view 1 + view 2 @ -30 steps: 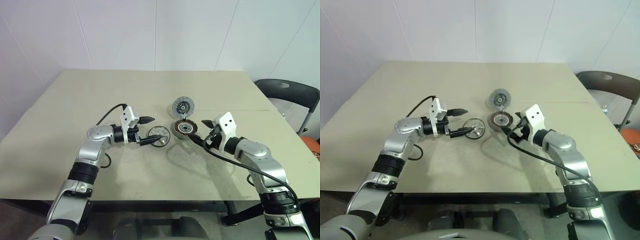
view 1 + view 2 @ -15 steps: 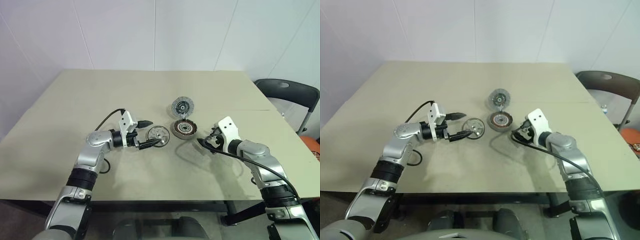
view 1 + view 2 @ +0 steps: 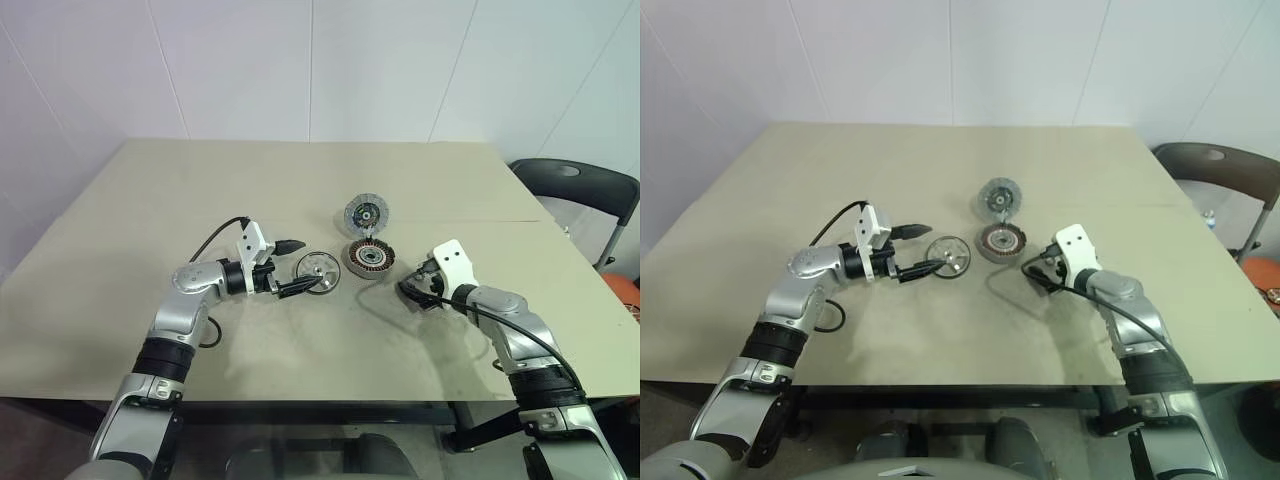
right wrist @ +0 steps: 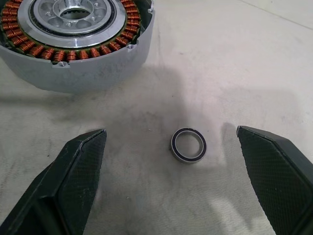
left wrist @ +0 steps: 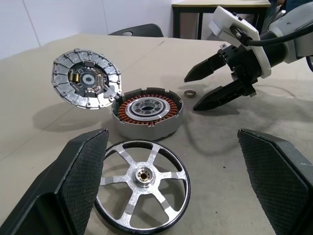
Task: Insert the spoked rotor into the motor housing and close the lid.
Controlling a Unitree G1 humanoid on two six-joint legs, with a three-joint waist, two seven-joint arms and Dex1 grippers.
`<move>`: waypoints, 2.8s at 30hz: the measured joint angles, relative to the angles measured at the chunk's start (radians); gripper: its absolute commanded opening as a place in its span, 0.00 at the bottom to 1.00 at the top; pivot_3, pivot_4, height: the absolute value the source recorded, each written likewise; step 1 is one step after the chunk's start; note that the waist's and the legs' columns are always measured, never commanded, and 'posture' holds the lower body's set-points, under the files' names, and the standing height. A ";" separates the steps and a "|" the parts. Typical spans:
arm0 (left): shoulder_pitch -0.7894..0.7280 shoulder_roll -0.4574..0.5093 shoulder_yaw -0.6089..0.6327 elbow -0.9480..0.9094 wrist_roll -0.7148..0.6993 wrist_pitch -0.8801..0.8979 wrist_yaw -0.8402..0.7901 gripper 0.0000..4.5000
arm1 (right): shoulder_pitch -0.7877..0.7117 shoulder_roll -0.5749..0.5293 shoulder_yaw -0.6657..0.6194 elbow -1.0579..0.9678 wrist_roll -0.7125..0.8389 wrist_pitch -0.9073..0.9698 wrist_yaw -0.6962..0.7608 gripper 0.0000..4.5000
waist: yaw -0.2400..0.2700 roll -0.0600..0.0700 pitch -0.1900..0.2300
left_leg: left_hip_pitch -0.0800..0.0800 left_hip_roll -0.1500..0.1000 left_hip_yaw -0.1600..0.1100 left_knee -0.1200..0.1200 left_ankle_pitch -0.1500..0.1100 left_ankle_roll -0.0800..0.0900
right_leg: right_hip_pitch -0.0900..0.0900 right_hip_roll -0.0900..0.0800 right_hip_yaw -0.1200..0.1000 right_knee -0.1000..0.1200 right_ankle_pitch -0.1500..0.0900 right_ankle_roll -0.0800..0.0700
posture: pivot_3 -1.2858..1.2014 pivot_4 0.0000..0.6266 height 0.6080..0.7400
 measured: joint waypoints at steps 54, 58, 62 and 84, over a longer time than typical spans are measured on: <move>-0.001 0.005 -0.017 -0.001 0.004 -0.002 0.016 1.00 | -0.133 0.046 0.246 -0.113 -0.034 -0.079 0.200 0.61 | -0.001 0.000 0.000 | -0.002 0.001 0.001 0.003 -0.002 0.002 | -0.002 0.000 0.000 0.000 0.002 0.001 | 0.52 0.00 1.00; 0.000 0.006 -0.017 -0.001 0.004 -0.002 0.018 1.00 | -0.139 0.045 0.264 -0.066 -0.080 -0.098 0.199 0.61 | -0.001 0.000 0.000 | -0.002 0.001 0.001 0.003 -0.002 0.002 | -0.002 0.000 0.000 0.000 0.002 0.001 | 0.52 0.00 1.00; 0.000 0.007 -0.017 -0.001 0.004 -0.002 0.020 1.00 | -0.152 0.045 0.266 -0.031 -0.117 -0.102 0.189 0.61 | -0.001 0.000 0.000 | -0.002 0.001 0.001 0.003 -0.002 0.002 | -0.002 0.000 0.000 0.000 0.002 0.001 | 0.52 0.00 1.00; 0.002 0.006 -0.017 -0.018 0.004 -0.002 0.027 1.00 | -0.157 0.054 0.257 0.021 -0.178 -0.123 0.165 0.01 | -0.001 0.000 0.000 | -0.002 0.001 0.001 0.003 -0.002 0.002 | -0.002 0.000 0.000 0.000 0.002 0.001 | 0.52 0.00 1.00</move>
